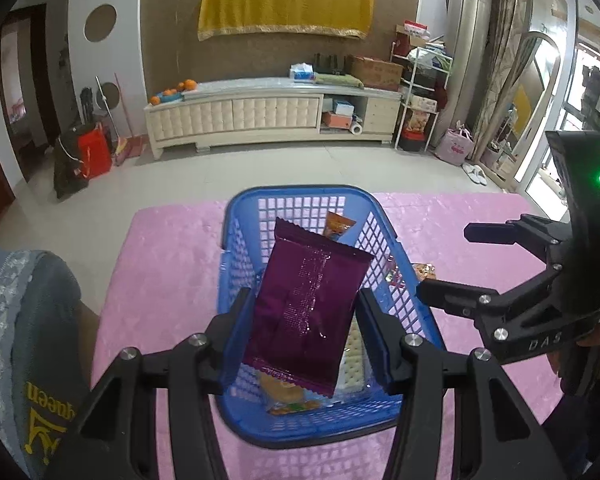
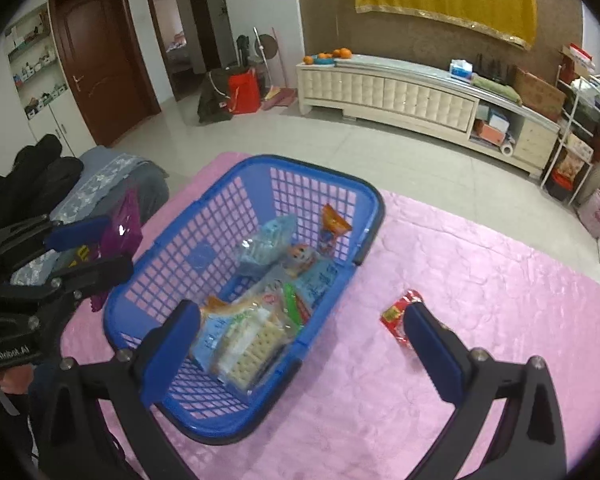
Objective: Organize snacks
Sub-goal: 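Move the right gripper from the basket to the red snack bag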
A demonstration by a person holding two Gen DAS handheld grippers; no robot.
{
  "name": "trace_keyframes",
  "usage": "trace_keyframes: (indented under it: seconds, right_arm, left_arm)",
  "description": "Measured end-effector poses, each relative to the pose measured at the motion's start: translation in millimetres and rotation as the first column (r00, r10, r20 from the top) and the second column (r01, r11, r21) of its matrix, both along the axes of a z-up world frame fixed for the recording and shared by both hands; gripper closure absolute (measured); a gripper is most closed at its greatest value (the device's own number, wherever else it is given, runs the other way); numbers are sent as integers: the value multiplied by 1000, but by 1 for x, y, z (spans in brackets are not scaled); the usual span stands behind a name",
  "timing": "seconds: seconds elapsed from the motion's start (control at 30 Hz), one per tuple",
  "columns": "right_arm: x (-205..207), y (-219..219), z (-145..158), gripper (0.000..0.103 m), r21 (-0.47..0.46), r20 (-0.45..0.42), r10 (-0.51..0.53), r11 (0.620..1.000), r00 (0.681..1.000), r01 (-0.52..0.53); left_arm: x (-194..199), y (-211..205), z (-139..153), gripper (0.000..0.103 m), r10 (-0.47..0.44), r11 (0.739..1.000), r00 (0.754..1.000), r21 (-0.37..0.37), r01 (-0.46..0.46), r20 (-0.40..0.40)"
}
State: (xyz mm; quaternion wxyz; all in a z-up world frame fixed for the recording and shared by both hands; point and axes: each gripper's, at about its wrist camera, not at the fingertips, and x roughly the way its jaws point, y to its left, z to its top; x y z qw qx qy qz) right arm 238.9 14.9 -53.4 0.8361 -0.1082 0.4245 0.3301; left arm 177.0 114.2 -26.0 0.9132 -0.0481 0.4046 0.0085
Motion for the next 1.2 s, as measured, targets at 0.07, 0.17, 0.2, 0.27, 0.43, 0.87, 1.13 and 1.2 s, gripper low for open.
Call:
trace_keyframes:
  seconds: [0.07, 0.17, 0.2, 0.27, 0.43, 0.87, 1.13, 1.2]
  right_arm:
    - [3, -3, -3, 0, 2, -9, -1, 1000, 1000, 1]
    - [6, -8, -6, 0, 10, -13, -7, 1000, 1000, 7]
    - [7, -11, -7, 0, 18, -18, -5, 1000, 1000, 5]
    - [9, -14, -10, 0, 37, -38, 0, 999, 999, 1]
    - [14, -23, -15, 0, 39, -55, -28, 999, 998, 30]
    - [6, -50, 10, 0, 62, -25, -83, 995, 996, 84]
    - [12, -68, 27, 0, 52, -8, -76, 996, 997, 76]
    - [15, -67, 30, 0, 18, 9, -59, 998, 998, 58]
  left_arm:
    - [8, 0, -5, 53, 4, 1000, 1000, -2, -4, -13]
    - [19, 0, -10, 53, -5, 1000, 1000, -11, 5, -27]
    - [21, -1, -12, 53, -8, 1000, 999, -11, 8, -33]
    - [26, -3, -16, 53, -15, 1000, 999, -1, 15, -47]
    - [32, -4, -22, 23, -20, 1000, 998, -5, 20, -60]
    - [15, -28, 2, 23, -41, 999, 999, 35, 42, -34]
    - [23, -38, 11, 21, -26, 998, 998, 50, 29, -62]
    - [29, -36, 10, 21, -12, 999, 996, 39, 16, -88]
